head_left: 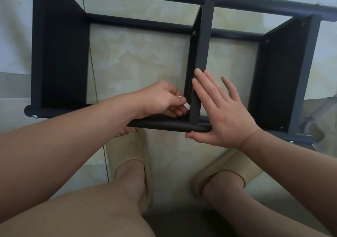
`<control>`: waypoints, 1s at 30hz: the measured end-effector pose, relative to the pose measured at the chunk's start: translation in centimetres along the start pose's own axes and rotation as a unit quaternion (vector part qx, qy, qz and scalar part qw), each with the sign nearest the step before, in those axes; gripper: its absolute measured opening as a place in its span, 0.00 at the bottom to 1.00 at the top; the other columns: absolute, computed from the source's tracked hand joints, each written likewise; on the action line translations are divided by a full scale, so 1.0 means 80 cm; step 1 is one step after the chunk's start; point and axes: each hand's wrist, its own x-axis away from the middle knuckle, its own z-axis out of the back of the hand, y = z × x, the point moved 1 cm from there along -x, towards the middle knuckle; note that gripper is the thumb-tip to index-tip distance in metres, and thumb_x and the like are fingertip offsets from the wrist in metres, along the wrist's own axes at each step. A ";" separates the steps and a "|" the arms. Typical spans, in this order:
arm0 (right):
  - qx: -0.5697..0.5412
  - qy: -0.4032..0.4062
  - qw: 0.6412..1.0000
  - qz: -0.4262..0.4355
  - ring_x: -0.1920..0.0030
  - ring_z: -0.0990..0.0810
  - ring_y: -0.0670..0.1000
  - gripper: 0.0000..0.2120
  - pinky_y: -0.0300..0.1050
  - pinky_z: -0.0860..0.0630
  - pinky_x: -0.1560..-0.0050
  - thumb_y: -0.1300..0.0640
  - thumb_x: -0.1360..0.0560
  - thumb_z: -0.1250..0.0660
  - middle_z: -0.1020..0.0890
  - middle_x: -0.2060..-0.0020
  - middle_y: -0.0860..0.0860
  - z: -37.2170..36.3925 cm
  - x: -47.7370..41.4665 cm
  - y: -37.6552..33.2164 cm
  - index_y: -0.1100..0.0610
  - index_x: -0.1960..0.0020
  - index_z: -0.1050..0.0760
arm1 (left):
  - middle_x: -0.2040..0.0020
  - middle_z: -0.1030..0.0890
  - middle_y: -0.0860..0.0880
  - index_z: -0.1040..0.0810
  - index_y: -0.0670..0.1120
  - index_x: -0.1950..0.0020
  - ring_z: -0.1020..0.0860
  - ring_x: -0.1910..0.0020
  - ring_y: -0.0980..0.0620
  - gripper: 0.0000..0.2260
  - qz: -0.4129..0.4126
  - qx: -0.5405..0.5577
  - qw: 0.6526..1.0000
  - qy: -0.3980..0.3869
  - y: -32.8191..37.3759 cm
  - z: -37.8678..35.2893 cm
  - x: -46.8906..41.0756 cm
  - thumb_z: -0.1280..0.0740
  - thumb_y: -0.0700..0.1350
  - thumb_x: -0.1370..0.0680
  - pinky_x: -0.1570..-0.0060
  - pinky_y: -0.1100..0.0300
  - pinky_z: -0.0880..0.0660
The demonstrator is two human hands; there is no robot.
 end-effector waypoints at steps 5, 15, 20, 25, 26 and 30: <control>0.000 -0.001 1.000 0.000 0.18 0.54 0.55 0.55 0.66 0.48 0.22 0.24 0.28 0.41 0.51 0.18 0.57 -0.001 0.000 0.000 0.63 0.18 0.49 | 0.63 0.17 0.49 0.23 0.42 0.56 0.19 0.62 0.53 0.08 -0.014 -0.037 0.999 -0.007 0.000 0.003 0.001 0.37 0.38 0.17 0.55 0.62 0.21; -0.001 0.002 1.000 0.000 0.18 0.53 0.56 0.55 0.66 0.47 0.22 0.24 0.28 0.40 0.50 0.18 0.57 0.000 0.000 -0.001 0.63 0.18 0.49 | 0.60 0.17 0.46 0.22 0.43 0.56 0.19 0.57 0.48 0.08 -0.035 -0.099 0.994 -0.025 -0.001 0.009 0.004 0.36 0.37 0.18 0.46 0.53 0.21; -0.003 -0.002 1.000 -0.001 0.18 0.53 0.56 0.55 0.66 0.47 0.22 0.25 0.28 0.40 0.50 0.18 0.57 0.001 0.000 0.000 0.63 0.18 0.49 | 0.59 0.16 0.46 0.22 0.44 0.56 0.18 0.57 0.49 0.08 -0.038 -0.123 0.991 -0.040 -0.004 0.014 0.006 0.35 0.38 0.18 0.45 0.52 0.21; -0.005 0.000 1.000 0.000 0.18 0.53 0.56 0.55 0.66 0.47 0.22 0.25 0.28 0.40 0.50 0.18 0.57 0.000 0.000 0.000 0.63 0.18 0.49 | 0.60 0.15 0.48 0.21 0.44 0.56 0.17 0.57 0.50 0.07 -0.039 -0.146 0.987 -0.052 -0.006 0.017 0.006 0.34 0.38 0.19 0.45 0.52 0.20; -0.005 0.000 1.000 0.000 0.18 0.53 0.56 0.55 0.66 0.47 0.22 0.25 0.28 0.40 0.50 0.18 0.57 0.000 0.000 0.000 0.63 0.18 0.49 | 0.60 0.14 0.48 0.21 0.44 0.56 0.16 0.57 0.50 0.07 -0.038 -0.151 0.986 -0.055 -0.007 0.018 0.006 0.34 0.38 0.19 0.45 0.52 0.19; -0.004 0.000 1.000 0.001 0.18 0.53 0.56 0.54 0.67 0.47 0.22 0.25 0.27 0.41 0.50 0.18 0.57 0.001 0.000 0.000 0.63 0.18 0.49 | 0.59 0.14 0.48 0.19 0.45 0.56 0.18 0.58 0.51 0.06 -0.042 -0.191 0.979 -0.060 -0.009 0.019 0.007 0.32 0.39 0.20 0.47 0.51 0.21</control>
